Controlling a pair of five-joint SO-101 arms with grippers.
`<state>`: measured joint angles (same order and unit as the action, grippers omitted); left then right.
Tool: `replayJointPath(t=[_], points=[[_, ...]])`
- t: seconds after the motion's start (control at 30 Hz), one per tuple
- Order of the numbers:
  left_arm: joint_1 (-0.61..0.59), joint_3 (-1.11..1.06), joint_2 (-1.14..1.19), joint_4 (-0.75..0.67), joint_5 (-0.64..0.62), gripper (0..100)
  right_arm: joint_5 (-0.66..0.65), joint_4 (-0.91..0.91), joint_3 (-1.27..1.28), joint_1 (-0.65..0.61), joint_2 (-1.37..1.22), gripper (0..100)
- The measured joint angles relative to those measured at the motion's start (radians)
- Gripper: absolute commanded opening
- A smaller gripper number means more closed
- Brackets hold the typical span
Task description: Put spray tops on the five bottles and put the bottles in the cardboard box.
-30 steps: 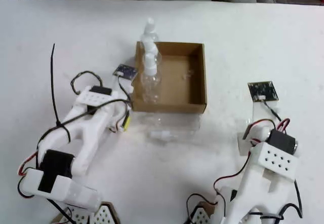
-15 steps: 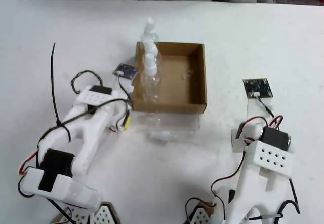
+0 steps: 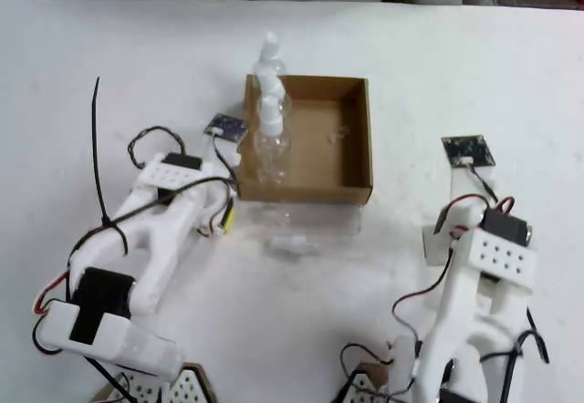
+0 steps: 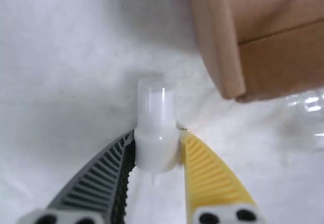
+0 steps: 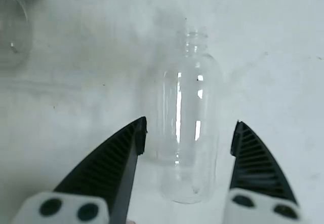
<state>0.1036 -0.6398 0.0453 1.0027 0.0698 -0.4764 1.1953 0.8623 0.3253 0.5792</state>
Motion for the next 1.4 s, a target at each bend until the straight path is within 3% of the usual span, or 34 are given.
replayJointPath(t=[0.37,1.4], points=[[0.000,0.000,0.000,0.000,0.000,2,-0.003,-0.110,-0.038,-0.003,-0.256,22.5],[0.003,0.000,0.000,0.000,0.000,2,-0.058,-0.238,0.023,-0.011,-0.273,22.3]])
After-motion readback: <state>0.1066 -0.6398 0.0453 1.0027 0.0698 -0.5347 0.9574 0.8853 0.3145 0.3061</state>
